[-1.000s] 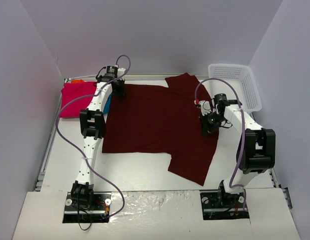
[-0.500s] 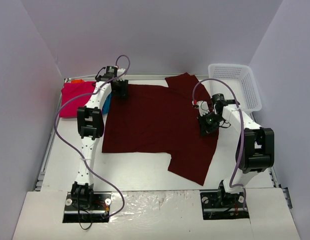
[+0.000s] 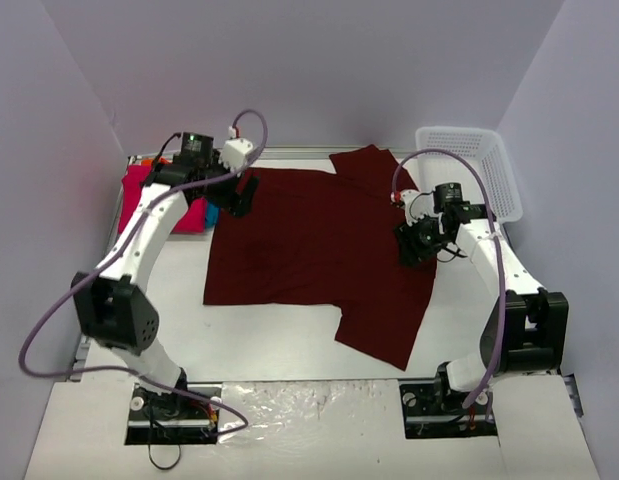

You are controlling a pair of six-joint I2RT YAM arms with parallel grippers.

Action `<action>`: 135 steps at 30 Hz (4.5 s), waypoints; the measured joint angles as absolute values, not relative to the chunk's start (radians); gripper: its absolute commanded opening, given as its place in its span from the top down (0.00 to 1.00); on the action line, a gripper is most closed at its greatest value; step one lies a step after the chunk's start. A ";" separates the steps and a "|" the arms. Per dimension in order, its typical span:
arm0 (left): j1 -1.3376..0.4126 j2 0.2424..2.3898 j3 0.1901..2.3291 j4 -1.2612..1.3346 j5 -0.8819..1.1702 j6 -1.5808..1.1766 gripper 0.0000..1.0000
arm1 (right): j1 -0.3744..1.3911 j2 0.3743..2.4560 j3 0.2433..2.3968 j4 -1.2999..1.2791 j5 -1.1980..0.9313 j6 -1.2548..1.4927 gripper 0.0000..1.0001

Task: Fold and stack the t-shirts
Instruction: Flatten out the tshirt, then grap the side of the flattened tshirt closest away from the robot with both arms

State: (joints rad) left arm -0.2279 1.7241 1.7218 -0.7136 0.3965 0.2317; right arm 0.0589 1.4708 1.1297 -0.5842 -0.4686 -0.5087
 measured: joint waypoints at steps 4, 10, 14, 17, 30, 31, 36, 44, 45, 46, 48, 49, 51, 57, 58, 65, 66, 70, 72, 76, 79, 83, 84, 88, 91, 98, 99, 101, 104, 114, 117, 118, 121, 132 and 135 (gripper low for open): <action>-0.268 1.520 1.427 -0.728 0.330 0.411 0.22 | 0.039 1.488 1.111 -0.570 -0.469 -0.500 0.60; -0.358 1.353 0.921 -0.706 0.198 0.591 0.23 | -0.036 1.462 1.048 -0.559 -0.501 -0.502 0.66; -0.365 1.196 0.759 -0.678 0.136 0.671 0.22 | -0.073 1.423 1.038 -0.554 -0.520 -0.502 0.66; -0.374 1.107 0.720 -0.624 0.103 0.723 0.23 | -0.082 1.420 1.038 -0.551 -0.528 -0.502 0.65; -0.379 1.136 0.590 -0.487 0.072 0.845 0.25 | -0.139 1.420 1.038 -0.549 -0.533 -0.499 0.63; -0.379 1.138 0.576 -0.472 0.065 0.851 0.25 | -0.144 1.420 1.038 -0.549 -0.534 -0.499 0.63; -0.379 1.143 0.535 -0.431 0.041 0.865 0.36 | -0.157 1.420 1.038 -0.549 -0.539 -0.499 0.63; -0.380 1.198 0.532 -0.350 0.005 0.881 0.58 | -0.172 1.420 1.038 -0.549 -0.545 -0.499 0.63; -0.380 1.204 0.532 -0.340 0.002 0.880 0.59 | -0.175 1.420 1.038 -0.549 -0.545 -0.499 0.63; -0.380 1.212 0.533 -0.331 -0.001 0.880 0.61 | -0.176 1.420 1.038 -0.549 -0.547 -0.499 0.63; -0.380 1.222 0.533 -0.317 -0.007 0.879 0.64 | -0.177 1.420 1.038 -0.549 -0.548 -0.499 0.62; -0.380 1.227 0.534 -0.310 -0.009 0.878 0.66 | -0.178 1.420 1.038 -0.549 -0.548 -0.499 0.63; -0.381 1.242 0.536 -0.296 -0.014 0.878 0.73 | -0.178 1.420 1.038 -0.549 -0.549 -0.499 0.63; -0.381 1.278 0.544 -0.269 -0.026 0.878 0.83 | -0.178 1.420 1.038 -0.549 -0.550 -0.499 0.63; -0.381 1.280 0.544 -0.266 -0.028 0.878 0.87 | -0.178 1.420 1.038 -0.549 -0.550 -0.499 0.62; -0.381 1.304 0.565 -0.287 -0.025 0.878 0.98 | -0.178 1.420 1.038 -0.549 -0.551 -0.499 0.62; -0.381 1.308 0.575 -0.303 -0.019 0.878 0.98 | -0.178 1.420 1.038 -0.549 -0.552 -0.499 0.62; -0.380 1.314 0.625 -0.417 0.032 0.873 0.98 | -0.176 1.417 1.038 -0.553 -0.559 -0.503 0.61; -0.380 1.314 0.654 -0.462 0.051 0.864 0.98 | -0.167 1.414 1.052 -0.579 -0.557 -0.524 0.60; -0.380 1.321 0.726 -0.517 0.064 0.837 0.97 | -0.098 1.414 1.122 -0.672 -0.500 -0.593 0.73; -0.378 1.364 0.770 -0.521 0.062 0.812 0.98 | 0.038 1.416 1.180 -0.733 -0.441 -0.633 0.89; -0.362 1.436 0.802 -0.519 0.063 0.774 0.98 | 0.189 1.455 1.194 -0.839 -0.373 -0.678 1.00; -0.356 1.451 0.809 -0.520 0.063 0.765 0.97 | 0.210 1.474 1.192 -0.867 -0.353 -0.688 1.00; -0.337 1.495 0.845 -0.517 0.058 0.727 0.98 | 0.250 1.531 1.150 -0.925 -0.280 -0.735 1.00; -0.323 1.526 0.882 -0.510 0.049 0.694 0.98 | 0.251 1.585 1.128 -0.941 -0.231 -0.772 1.00; -0.254 1.582 0.939 -0.485 0.035 0.637 0.98 | 0.249 1.781 1.126 -0.912 -0.194 -0.823 1.00; -0.222 1.596 0.952 -0.481 0.031 0.620 0.98 | 0.249 1.831 1.126 -0.895 -0.191 -0.833 1.00; -0.202 1.601 0.958 -0.481 0.028 0.611 0.98 | 0.249 1.861 1.147 -0.901 -0.191 -0.839 1.00; -0.183 1.605 0.961 -0.473 0.027 0.598 0.98 | 0.249 1.931 1.203 -0.876 -0.191 -0.839 1.00; -0.154 1.605 0.961 -0.458 0.026 0.572 0.98 | 0.249 2.047 1.348 -0.947 -0.199 -0.812 1.00; -0.152 1.605 0.961 -0.454 0.026 0.567 0.98 | 0.249 2.083 1.398 -0.973 -0.203 -0.801 1.00; -0.151 1.605 0.961 -0.451 0.026 0.565 0.98 | 0.249 2.093 1.414 -0.981 -0.205 -0.796 1.00; -0.150 1.605 0.961 -0.444 0.015 0.563 0.98 | 0.249 2.122 1.460 -0.997 -0.210 -0.783 1.00; -0.136 1.623 0.961 -0.409 -0.057 0.543 0.98 | 0.250 2.146 1.576 -0.914 -0.279 -0.761 1.00; -0.131 1.623 0.961 -0.403 -0.057 0.541 0.98 | 0.253 2.104 1.543 -0.909 -0.286 -0.771 0.90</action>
State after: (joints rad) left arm -0.1307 1.6234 0.9611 -0.4034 -0.0570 0.5411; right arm 0.2535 2.1040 1.5433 -0.9092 -0.2859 -0.7708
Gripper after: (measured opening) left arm 0.042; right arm 0.039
